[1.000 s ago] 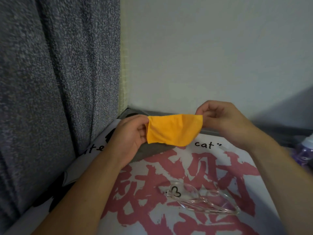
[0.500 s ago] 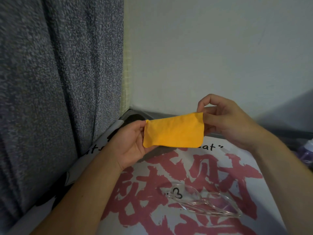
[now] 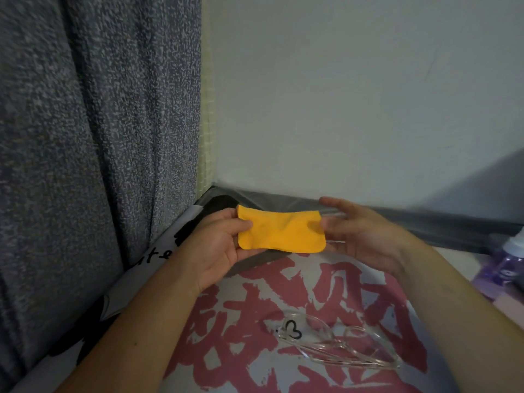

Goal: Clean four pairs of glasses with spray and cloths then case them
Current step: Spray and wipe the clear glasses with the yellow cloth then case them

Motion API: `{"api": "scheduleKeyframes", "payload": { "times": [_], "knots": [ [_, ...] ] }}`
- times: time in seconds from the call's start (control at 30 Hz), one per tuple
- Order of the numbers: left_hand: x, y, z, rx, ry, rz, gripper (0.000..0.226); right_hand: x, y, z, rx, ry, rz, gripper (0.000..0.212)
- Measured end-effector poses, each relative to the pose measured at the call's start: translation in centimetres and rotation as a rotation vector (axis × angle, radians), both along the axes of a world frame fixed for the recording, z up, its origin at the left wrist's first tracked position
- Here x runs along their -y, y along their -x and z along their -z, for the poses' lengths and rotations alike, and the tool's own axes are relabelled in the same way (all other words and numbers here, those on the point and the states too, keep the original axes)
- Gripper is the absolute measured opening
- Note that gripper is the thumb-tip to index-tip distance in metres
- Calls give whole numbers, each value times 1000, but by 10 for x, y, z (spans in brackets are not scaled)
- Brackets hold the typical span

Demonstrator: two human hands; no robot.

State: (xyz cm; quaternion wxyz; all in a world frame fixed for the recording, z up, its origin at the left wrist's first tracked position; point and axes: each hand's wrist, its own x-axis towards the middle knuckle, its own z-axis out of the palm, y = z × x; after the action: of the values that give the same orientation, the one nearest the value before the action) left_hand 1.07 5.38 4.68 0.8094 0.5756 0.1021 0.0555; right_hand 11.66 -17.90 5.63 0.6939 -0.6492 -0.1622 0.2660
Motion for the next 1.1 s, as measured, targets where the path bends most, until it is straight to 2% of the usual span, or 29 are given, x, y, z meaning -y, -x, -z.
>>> {"api": "scheduleKeyframes", "payload": {
  "times": [0.07,0.13,0.2,0.27,0.47,0.63,0.7,0.87,0.97,1.03,1.1],
  "knots": [
    [0,0,-2,81,-48,-33,20,-2,0,-6,157,2,72,78],
    [0,0,-5,237,-158,-99,20,-1,1,-17,286,-93,127,79],
    [3,0,-7,364,-249,-143,27,-1,3,-22,362,-185,177,77],
    [5,0,-5,408,-255,-116,38,-1,4,-18,406,-186,215,67],
    [1,4,-4,350,-196,20,44,3,1,-14,409,-201,185,56],
    [-4,3,-3,328,-260,28,48,5,2,-23,545,-50,183,29],
    [-6,3,-3,336,-286,22,53,6,4,-28,619,-11,199,25],
    [-6,4,-1,307,-329,105,55,9,8,-31,673,44,112,25],
    [-9,3,1,279,-354,95,56,8,9,-26,667,60,84,37],
    [-10,3,3,275,-407,86,52,8,6,-23,636,91,90,47],
    [-10,3,3,288,-500,75,44,8,4,-22,551,69,89,44]
  ]
}}
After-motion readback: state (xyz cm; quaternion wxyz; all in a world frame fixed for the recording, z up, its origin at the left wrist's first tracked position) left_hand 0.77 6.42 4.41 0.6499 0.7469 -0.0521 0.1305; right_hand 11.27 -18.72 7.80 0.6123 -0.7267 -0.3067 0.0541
